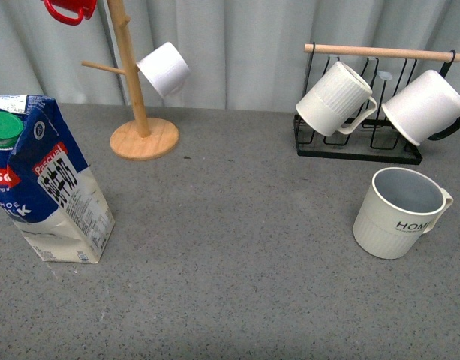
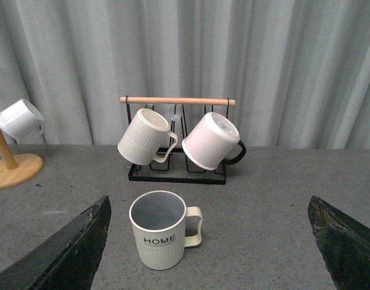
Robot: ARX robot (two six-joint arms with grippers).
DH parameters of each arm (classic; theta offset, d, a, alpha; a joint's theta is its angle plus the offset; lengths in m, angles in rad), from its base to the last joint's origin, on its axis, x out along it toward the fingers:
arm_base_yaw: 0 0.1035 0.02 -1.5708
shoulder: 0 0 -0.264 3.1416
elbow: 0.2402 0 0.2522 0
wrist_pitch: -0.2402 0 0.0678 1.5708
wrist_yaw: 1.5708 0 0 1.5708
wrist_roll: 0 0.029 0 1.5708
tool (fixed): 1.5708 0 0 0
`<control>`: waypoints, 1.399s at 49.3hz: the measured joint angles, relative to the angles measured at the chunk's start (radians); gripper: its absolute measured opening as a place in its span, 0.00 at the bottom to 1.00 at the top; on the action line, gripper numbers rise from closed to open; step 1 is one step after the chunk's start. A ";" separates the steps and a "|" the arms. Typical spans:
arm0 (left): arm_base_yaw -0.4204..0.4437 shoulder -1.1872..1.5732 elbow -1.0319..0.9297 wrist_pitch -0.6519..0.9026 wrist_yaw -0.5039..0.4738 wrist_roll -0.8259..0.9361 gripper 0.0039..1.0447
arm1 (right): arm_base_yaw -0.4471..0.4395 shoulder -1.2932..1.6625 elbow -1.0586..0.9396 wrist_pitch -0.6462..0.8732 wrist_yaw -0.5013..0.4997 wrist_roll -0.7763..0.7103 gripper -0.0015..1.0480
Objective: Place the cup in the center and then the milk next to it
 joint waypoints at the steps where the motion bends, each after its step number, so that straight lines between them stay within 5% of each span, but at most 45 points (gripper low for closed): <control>1: 0.000 0.000 0.000 0.000 0.000 0.000 0.94 | 0.000 0.000 0.000 0.000 0.000 0.000 0.91; 69: 0.000 0.000 0.000 0.000 0.000 0.000 0.94 | 0.000 0.000 0.000 0.000 0.000 0.000 0.91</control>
